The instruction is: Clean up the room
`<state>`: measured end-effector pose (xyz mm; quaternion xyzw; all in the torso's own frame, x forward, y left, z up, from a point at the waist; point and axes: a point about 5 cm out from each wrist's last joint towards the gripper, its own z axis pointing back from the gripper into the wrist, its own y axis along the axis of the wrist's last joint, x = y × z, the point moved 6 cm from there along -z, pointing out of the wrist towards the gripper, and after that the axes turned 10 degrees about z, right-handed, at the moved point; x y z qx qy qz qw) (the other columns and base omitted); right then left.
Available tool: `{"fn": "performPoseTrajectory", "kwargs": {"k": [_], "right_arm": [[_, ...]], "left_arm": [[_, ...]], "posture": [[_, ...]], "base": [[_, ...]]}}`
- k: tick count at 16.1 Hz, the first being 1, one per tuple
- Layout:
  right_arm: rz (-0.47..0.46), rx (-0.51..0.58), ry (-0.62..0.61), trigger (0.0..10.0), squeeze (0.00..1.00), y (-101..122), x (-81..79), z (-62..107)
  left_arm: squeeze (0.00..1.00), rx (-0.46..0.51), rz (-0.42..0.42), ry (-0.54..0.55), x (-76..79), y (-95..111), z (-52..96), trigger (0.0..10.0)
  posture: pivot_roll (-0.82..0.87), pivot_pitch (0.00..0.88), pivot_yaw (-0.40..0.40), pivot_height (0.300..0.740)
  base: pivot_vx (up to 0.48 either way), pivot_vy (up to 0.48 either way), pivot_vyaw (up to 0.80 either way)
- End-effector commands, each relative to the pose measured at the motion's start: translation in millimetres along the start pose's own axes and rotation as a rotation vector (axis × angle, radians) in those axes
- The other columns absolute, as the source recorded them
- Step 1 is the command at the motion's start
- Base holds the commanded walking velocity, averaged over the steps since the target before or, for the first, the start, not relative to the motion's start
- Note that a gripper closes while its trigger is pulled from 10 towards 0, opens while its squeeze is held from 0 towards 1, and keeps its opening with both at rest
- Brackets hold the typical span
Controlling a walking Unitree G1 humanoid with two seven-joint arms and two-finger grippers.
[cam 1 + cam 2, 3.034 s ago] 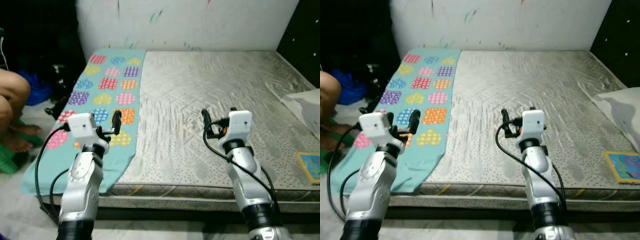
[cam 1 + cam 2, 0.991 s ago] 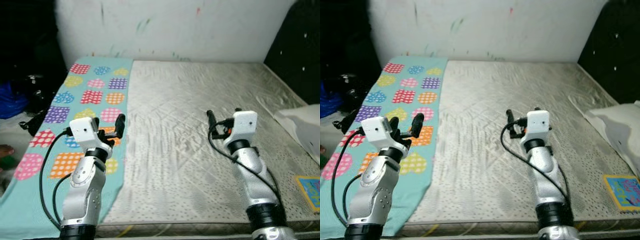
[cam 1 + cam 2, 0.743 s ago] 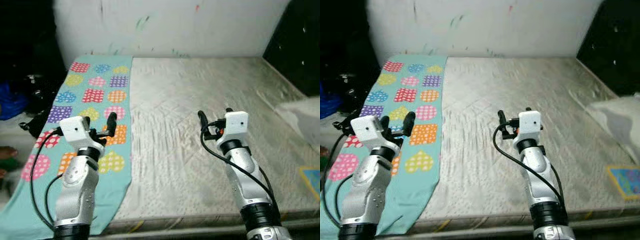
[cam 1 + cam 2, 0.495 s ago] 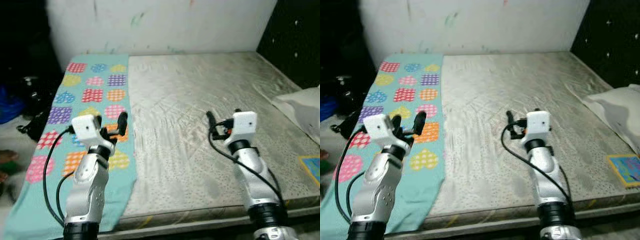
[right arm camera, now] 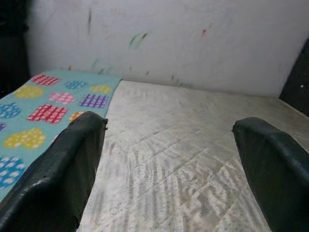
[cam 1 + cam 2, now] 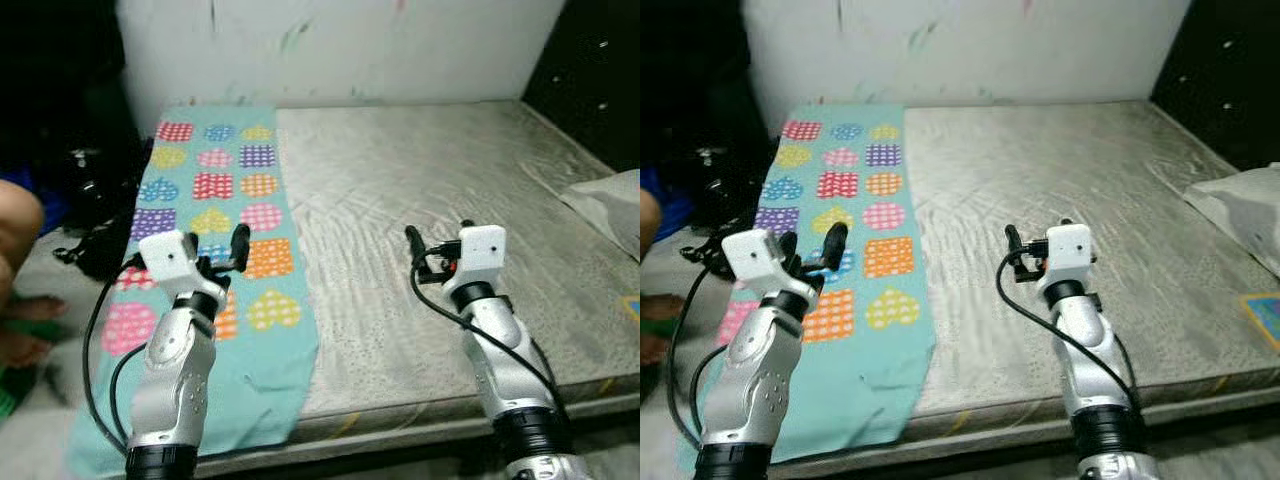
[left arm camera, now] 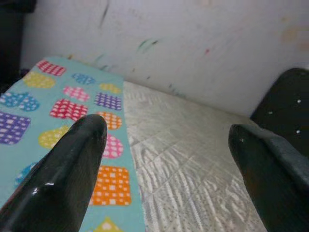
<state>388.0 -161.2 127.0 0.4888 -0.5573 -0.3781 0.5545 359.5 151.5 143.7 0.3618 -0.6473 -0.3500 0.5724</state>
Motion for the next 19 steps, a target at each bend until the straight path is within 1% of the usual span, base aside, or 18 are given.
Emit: {"fn": "performPoseTrajectory", "kwargs": {"k": [1, 6, 9, 10, 11, 12, 13, 15, 17, 18, 19], "right_arm": [[-0.006, 0.029, 0.032, 10.0, 0.0, 10.0, -9.4, -4.1], [-0.001, 0.03, 0.039, 10.0, 0.0, 10.4, -9.5, -5.5], [0.007, 0.03, 0.047, 10.0, 0.0, 10.9, -10.4, -8.6], [0.002, 0.019, 0.042, 10.0, 0.0, 6.4, -11.9, -9.0], [-0.004, 0.029, 0.057, 10.0, 0.0, 12.1, -16.4, -11.4], [0.005, 0.036, 0.086, 10.0, 0.0, 15.2, -22.8, -12.4], [0.015, 0.03, 0.12, 10.0, 0.0, 13.2, -30.2, -12.8], [0.014, 0.01, 0.122, 10.0, 0.0, 6.9, -31.1, -10.9], [-0.025, -0.073, 0.118, 10.0, 0.0, -10.6, -33.6, -2.7], [-0.014, -0.082, 0.137, 10.0, 0.0, -14.7, -37.3, 3.2], [-0.005, -0.108, 0.141, 10.0, 0.0, -22.5, -36.6, 9.1]], "left_arm": [[0.0, 0.008, -0.017, 0.028, -8.4, 4.5, 1.5, 10.0], [0.0, 0.017, -0.019, 0.042, -11.3, 5.6, 1.2, 10.0], [0.0, 0.028, -0.058, 0.051, -14.0, 11.4, 0.4, 10.0], [0.0, 0.021, -0.027, 0.073, -20.0, 9.8, 2.8, 10.0], [0.0, 0.048, -0.053, 0.081, -22.2, 18.9, 2.9, 10.0], [0.0, 0.061, -0.068, 0.083, -24.1, 23.8, 3.4, 10.0], [0.0, 0.059, -0.095, 0.105, -34.1, 22.7, 6.6, 10.0], [0.0, 0.039, -0.125, 0.143, -49.3, 16.3, 14.8, 10.0], [0.0, -0.028, -0.166, 0.201, -74.9, -0.5, 37.2, 10.0], [0.0, -0.054, -0.173, 0.209, -81.2, -6.8, 45.2, 10.0], [0.0, -0.086, -0.2, 0.208, -84.3, -13.4, 52.2, 10.0]], "posture": [[-0.1, 0.05, -0.019, 0.74], [-0.1, 0.038, -0.023, 0.74], [-0.08, 0.037, -0.021, 0.74], [-0.07, 0.021, -0.028, 0.74], [-0.07, 0.015, -0.046, 0.74], [-0.07, 0.019, -0.056, 0.74], [-0.06, 0.031, -0.067, 0.74], [-0.05, 0.028, -0.065, 0.74], [-0.05, 0.035, -0.063, 0.74], [-0.05, 0.052, -0.064, 0.74], [-0.05, 0.084, -0.066, 0.74]], "base": [[0.0, 0.48, 0.0], [0.0, 0.478, 0.0], [0.0, 0.0, 0.0], [0.0, 0.0, 0.0], [0.0, 0.0, 0.0], [0.0, 0.0, 0.0], [0.0, 0.0, 0.0], [0.0, 0.0, 0.0], [0.0, 0.0, 0.0], [0.0, 0.0, 0.0], [0.0, 0.0, 0.0]]}}
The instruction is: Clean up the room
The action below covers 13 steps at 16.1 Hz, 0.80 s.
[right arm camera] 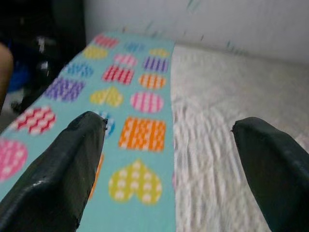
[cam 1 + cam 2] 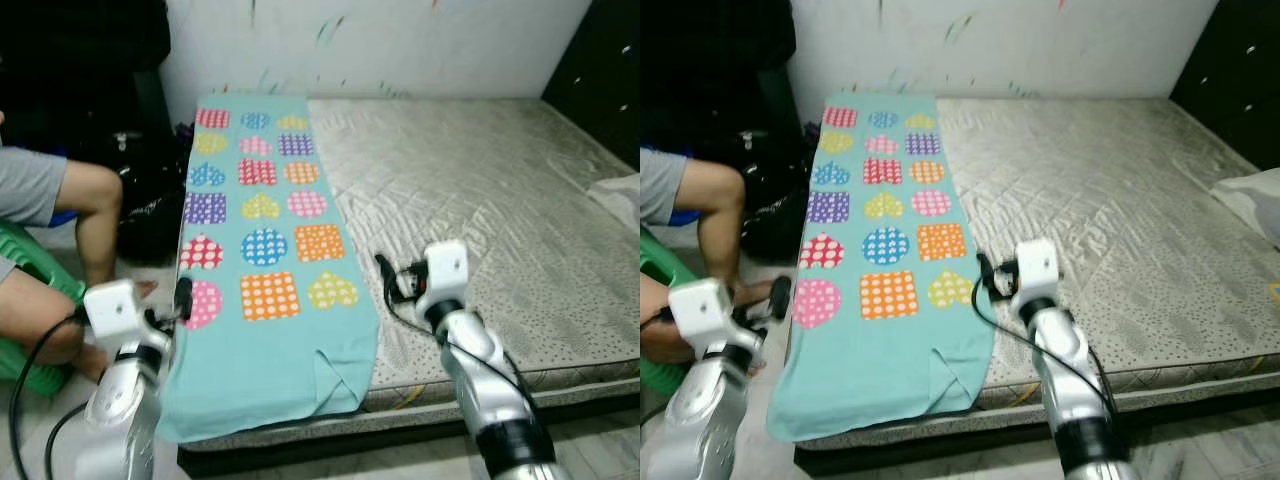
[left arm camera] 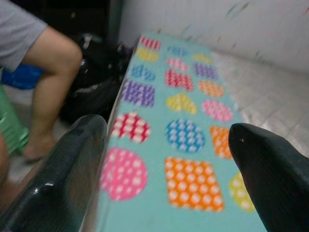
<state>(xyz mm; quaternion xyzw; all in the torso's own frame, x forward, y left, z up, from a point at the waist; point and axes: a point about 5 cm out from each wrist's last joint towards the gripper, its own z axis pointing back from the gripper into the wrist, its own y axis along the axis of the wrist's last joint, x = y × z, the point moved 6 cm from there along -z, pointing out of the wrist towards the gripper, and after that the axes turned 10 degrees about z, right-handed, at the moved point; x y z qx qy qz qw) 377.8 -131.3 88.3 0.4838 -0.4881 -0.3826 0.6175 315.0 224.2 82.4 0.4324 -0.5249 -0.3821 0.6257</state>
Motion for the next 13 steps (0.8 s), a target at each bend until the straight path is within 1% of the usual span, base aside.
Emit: {"fn": "performPoseTrajectory", "kwargs": {"k": [1, 2, 4, 5, 8, 11, 13], "right_arm": [[0.009, -0.004, -0.008, 10.0, 0.0, 2.5, 5.2, 1.8], [0.006, -0.014, -0.014, 10.0, 0.0, 0.9, 6.9, 2.7], [-0.008, -0.018, -0.008, 10.0, 0.0, 0.1, 4.9, 9.8], [-0.013, -0.022, -0.004, 10.0, 0.0, -1.6, 3.8, 13.1], [-0.021, -0.039, -0.006, 10.0, 0.0, -7.5, 1.6, 19.6], [-0.037, -0.044, 0.002, 10.0, 0.0, -7.7, -4.0, 24.9], [-0.033, -0.05, 0.005, 10.0, 0.0, -7.7, -3.8, 25.8]], "left_arm": [[0.0, -0.005, -0.03, -0.029, 4.2, -0.1, 3.8, 10.0], [0.0, -0.012, -0.037, -0.031, 3.6, -0.9, 6.3, 10.0], [0.0, -0.022, -0.033, -0.019, 0.2, -2.6, 16.1, 10.0], [0.0, -0.022, -0.032, -0.011, -1.8, -2.1, 17.8, 10.0], [0.0, -0.015, -0.036, -0.007, -2.2, 2.7, 18.7, 10.0], [0.0, -0.029, -0.041, -0.021, 1.8, 1.9, 19.3, 10.0], [0.0, -0.03, -0.038, -0.025, 4.7, 3.0, 19.3, 10.0]], "posture": [[-0.05, 0.104, -0.067, 0.74], [-0.05, 0.112, -0.068, 0.74], [-0.05, 0.174, -0.077, 0.74], [-0.05, 0.19, -0.073, 0.74], [-0.05, 0.213, -0.057, 0.74], [-0.05, 0.223, -0.049, 0.74], [-0.04, 0.232, -0.048, 0.725]], "base": [[0.0, 0.0, 0.0], [0.0, 0.0, 0.0], [0.0, 0.0, 0.0], [0.0, 0.0, 0.0], [0.0, 0.0, 0.0], [0.0, 0.0, 0.0], [0.0, 0.0, 0.0]]}}
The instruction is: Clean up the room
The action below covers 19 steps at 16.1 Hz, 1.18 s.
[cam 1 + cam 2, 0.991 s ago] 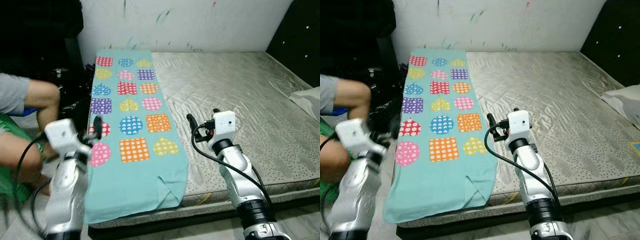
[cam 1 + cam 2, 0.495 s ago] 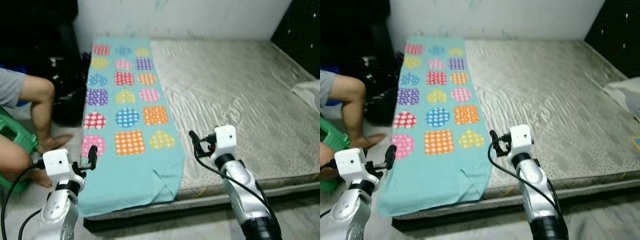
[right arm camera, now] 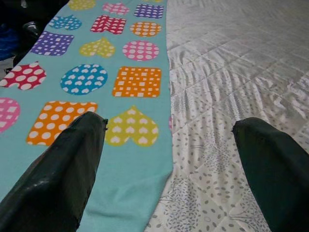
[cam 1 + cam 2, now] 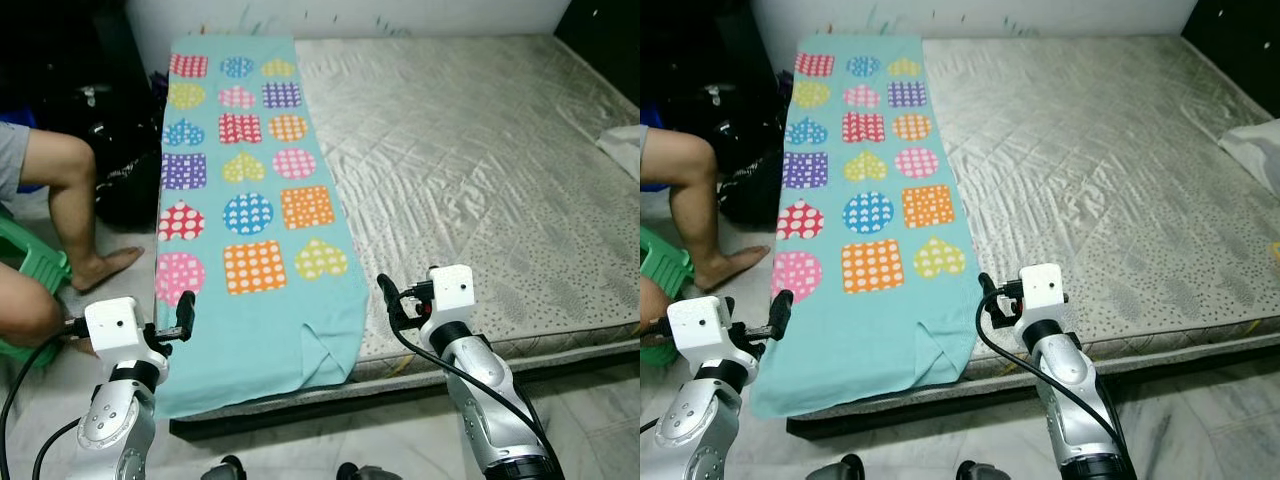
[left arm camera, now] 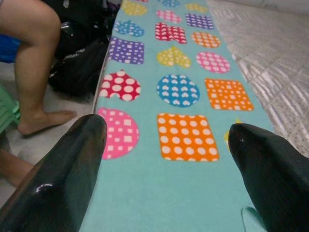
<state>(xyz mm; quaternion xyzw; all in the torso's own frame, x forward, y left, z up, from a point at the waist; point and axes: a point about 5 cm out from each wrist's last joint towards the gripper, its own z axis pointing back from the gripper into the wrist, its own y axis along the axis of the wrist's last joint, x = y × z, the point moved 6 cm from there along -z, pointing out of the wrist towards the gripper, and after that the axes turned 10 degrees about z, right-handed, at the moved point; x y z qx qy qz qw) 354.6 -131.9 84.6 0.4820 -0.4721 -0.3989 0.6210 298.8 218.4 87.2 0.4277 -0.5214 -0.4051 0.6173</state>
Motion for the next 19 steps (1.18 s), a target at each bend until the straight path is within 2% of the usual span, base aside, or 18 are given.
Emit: {"fn": "performPoseTrajectory", "kwargs": {"k": [1, 7, 13, 15, 19], "right_arm": [[0.001, -0.019, 0.002, 10.0, 0.0, -4.2, 2.2, 3.2], [0.009, -0.006, -0.008, 10.0, 0.0, 0.6, 5.2, 1.3], [0.012, 0.0, -0.004, 10.0, 0.0, 2.0, 5.1, -1.0], [0.023, 0.007, 0.007, 10.0, 0.0, 3.4, 4.2, -2.4], [0.019, 0.022, 0.009, 10.0, 0.0, 7.6, 5.9, -7.0]], "left_arm": [[0.0, -0.006, -0.003, 0.001, 1.4, 1.2, 1.8, 10.0], [0.0, 0.001, -0.01, 0.001, 5.4, 3.6, -3.2, 10.0], [0.0, 0.018, -0.009, 0.0, 8.1, 7.4, -7.0, 10.0], [0.0, 0.033, -0.02, 0.036, 3.8, 10.3, -7.2, 10.0], [0.0, 0.034, -0.013, 0.025, 5.3, 11.1, -9.2, 10.0]], "posture": [[-0.04, 0.232, -0.048, 0.715], [-0.05, 0.231, -0.046, 0.635], [-0.05, 0.227, -0.044, 0.573], [-0.05, 0.225, -0.043, 0.561], [-0.04, 0.213, -0.045, 0.561]], "base": [[0.0, 0.0, 0.0], [0.0, 0.0, 0.0], [0.0, 0.0, 0.0], [0.0, 0.0, 0.0], [0.0, 0.0, 0.0]]}}
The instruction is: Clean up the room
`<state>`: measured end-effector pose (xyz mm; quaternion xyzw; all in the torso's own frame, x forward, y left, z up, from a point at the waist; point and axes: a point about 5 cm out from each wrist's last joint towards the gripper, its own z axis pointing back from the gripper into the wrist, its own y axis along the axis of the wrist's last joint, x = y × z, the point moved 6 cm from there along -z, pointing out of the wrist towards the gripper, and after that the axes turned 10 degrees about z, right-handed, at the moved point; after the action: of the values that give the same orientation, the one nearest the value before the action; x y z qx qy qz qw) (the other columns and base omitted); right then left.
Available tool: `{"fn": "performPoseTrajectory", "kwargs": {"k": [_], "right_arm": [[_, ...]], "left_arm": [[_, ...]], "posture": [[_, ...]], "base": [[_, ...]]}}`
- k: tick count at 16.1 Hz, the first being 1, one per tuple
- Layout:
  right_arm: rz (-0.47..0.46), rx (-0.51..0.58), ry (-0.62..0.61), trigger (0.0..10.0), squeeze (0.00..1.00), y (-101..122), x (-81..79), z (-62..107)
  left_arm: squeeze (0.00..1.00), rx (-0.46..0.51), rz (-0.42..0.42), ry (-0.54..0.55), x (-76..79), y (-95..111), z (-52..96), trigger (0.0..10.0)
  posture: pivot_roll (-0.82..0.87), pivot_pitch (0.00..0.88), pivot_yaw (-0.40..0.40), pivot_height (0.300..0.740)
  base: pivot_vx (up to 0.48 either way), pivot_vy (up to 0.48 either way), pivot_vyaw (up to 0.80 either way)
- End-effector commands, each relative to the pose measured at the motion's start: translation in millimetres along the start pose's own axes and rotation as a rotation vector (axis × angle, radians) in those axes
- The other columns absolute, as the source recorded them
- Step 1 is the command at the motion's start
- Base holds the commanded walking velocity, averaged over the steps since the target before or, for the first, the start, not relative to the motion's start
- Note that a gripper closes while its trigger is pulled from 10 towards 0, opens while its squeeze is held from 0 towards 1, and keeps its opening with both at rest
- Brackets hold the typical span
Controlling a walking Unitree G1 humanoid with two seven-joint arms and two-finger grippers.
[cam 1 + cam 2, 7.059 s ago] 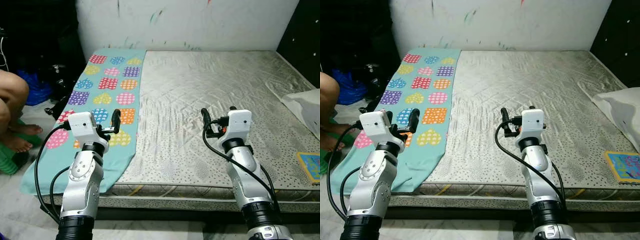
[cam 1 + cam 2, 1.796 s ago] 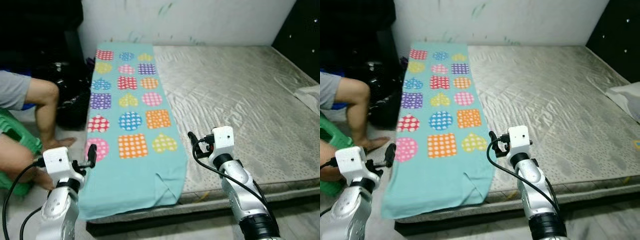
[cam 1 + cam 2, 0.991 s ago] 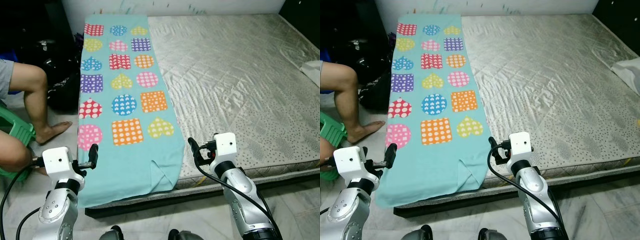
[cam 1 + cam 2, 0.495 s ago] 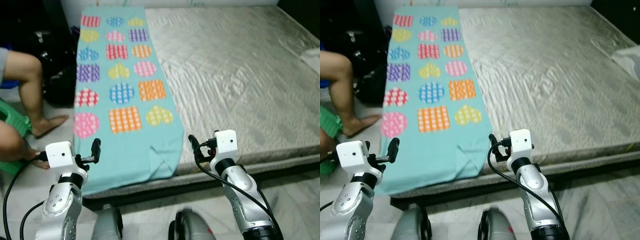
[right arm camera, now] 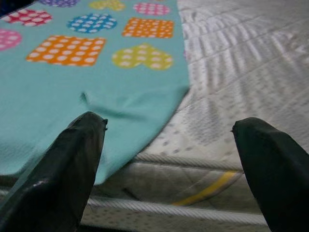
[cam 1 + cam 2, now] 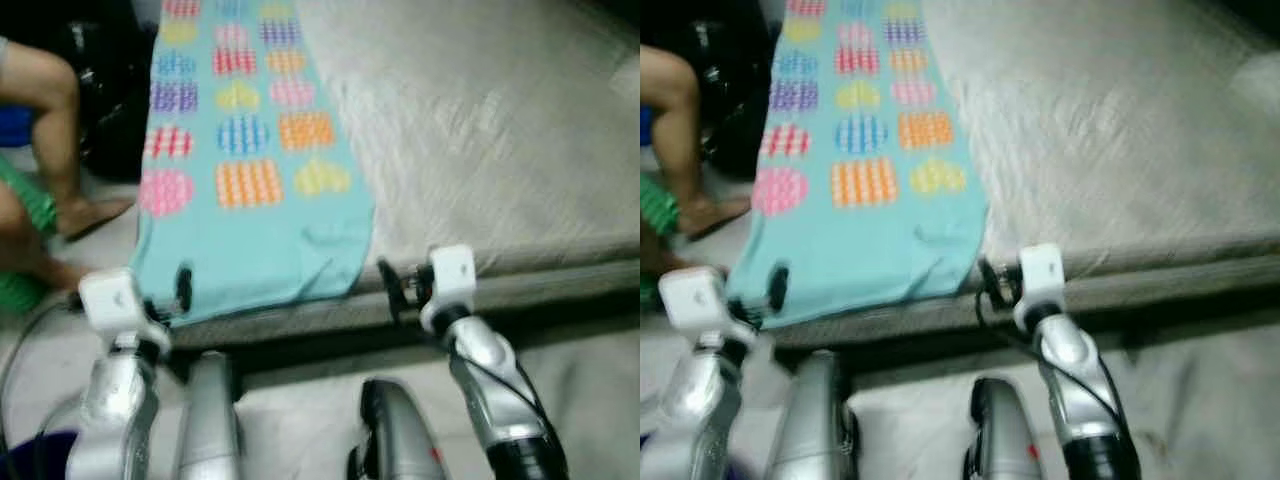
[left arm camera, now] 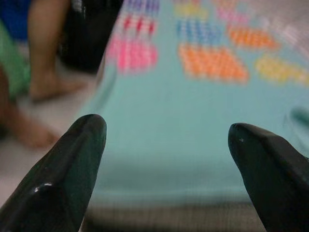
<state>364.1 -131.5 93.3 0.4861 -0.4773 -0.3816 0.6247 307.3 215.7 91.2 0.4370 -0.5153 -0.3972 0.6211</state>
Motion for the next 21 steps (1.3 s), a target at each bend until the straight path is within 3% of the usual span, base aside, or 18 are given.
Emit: {"fn": "performPoseTrajectory", "kwargs": {"k": [1, 6, 14, 21], "right_arm": [[-0.002, 0.0, -0.01, 10.0, 0.0, -0.5, 3.0, 0.4], [0.048, 0.028, 0.025, 10.0, 0.0, 4.6, -2.4, -0.7], [0.017, 0.03, 0.016, 10.0, 0.0, 3.9, -2.1, -4.5], [0.012, 0.039, 0.019, 10.0, 0.0, 4.2, -3.1, -4.3]], "left_arm": [[0.0, 0.024, -0.01, 0.0, 1.0, 8.1, -2.4, 10.0], [0.0, 0.029, 0.011, -0.023, 6.3, 8.3, -3.7, 10.0], [0.0, 0.029, 0.056, -0.103, 18.3, 9.8, -5.5, 10.0], [0.0, 0.026, 0.063, -0.13, 22.4, 9.7, -6.6, 10.0]], "posture": [[-0.04, 0.211, -0.046, 0.561], [-0.04, 0.199, -0.05, 0.561], [-0.04, 0.191, -0.048, 0.561], [-0.04, 0.197, -0.044, 0.556]], "base": [[0.0, 0.0, 0.0], [0.0, 0.0, 0.32], [0.0, 0.0, 0.07], [0.334, 0.0, 0.0]]}}
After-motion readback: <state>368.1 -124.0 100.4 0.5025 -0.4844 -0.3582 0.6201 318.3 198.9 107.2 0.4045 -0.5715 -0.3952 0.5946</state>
